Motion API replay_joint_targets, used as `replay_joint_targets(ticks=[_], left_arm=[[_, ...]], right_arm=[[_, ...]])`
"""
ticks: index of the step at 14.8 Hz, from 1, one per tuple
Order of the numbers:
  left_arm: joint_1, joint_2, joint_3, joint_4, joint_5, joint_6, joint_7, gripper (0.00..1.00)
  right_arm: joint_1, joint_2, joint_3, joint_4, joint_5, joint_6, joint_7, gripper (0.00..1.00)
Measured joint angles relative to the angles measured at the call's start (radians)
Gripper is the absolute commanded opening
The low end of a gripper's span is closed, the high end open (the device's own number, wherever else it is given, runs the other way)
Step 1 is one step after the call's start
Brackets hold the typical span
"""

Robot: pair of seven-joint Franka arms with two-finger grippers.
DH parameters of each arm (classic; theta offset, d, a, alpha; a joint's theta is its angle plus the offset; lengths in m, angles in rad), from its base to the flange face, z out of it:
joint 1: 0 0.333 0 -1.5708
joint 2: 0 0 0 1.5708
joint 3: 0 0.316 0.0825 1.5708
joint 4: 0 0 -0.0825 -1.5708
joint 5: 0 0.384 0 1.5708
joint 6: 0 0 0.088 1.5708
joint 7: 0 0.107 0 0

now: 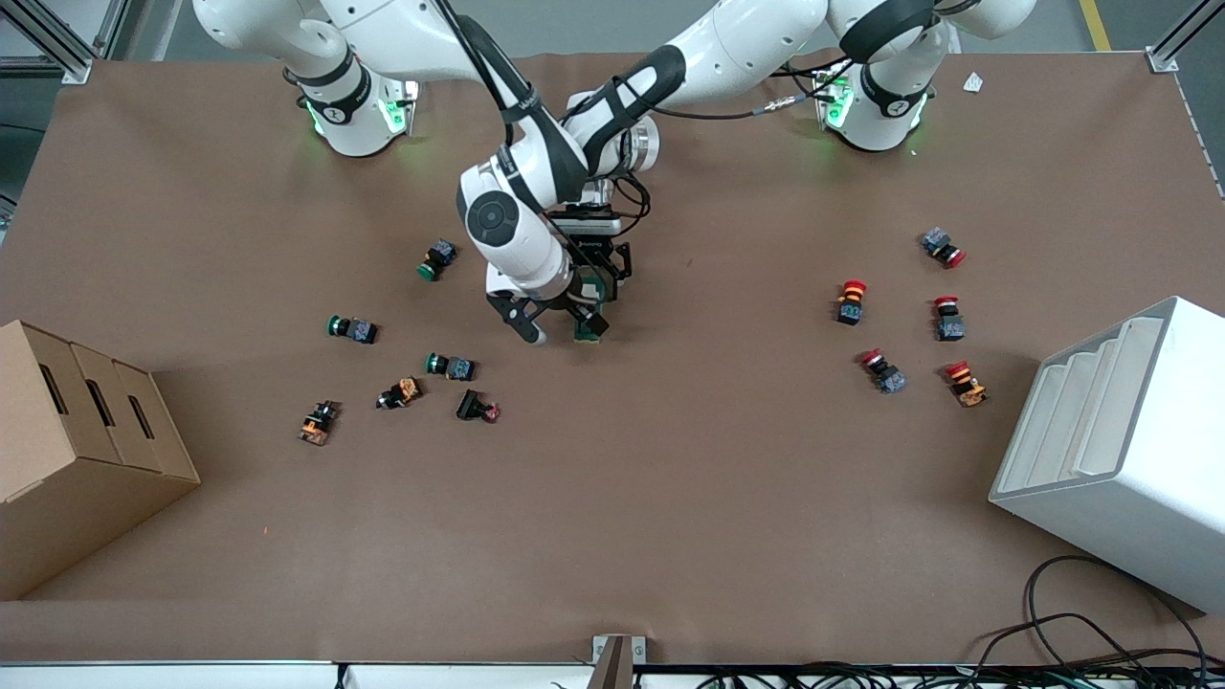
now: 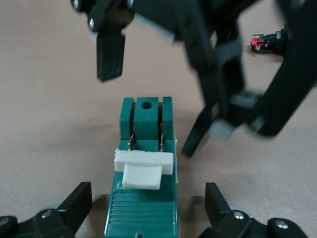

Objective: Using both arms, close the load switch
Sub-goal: 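Move the right gripper onto the white switch handle, then push the white handle down into the contacts with the right gripper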

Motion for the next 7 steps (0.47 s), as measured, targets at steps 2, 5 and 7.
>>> replay_joint_targets(ticks=[2,5,7], left_arm=[[0.001,0.001,0.003,-0.014,0.042,-0.006,-0.058,1.00],[0.000,0.006,0.003,-0.030,0.095,-0.035,-0.130,1.00],[-0.002,0.008,0.003,-0.036,0.110,-0.052,-0.152,1.00]], right_arm=[[0.009,0.002,0.000,-0.009,0.005,0.015,0.000,1.00],[0.022,0.003,-0.001,-0.027,0.005,0.024,0.004,1.00],[0.029,0.004,-0.002,-0.033,0.005,0.026,0.011,1.00]])
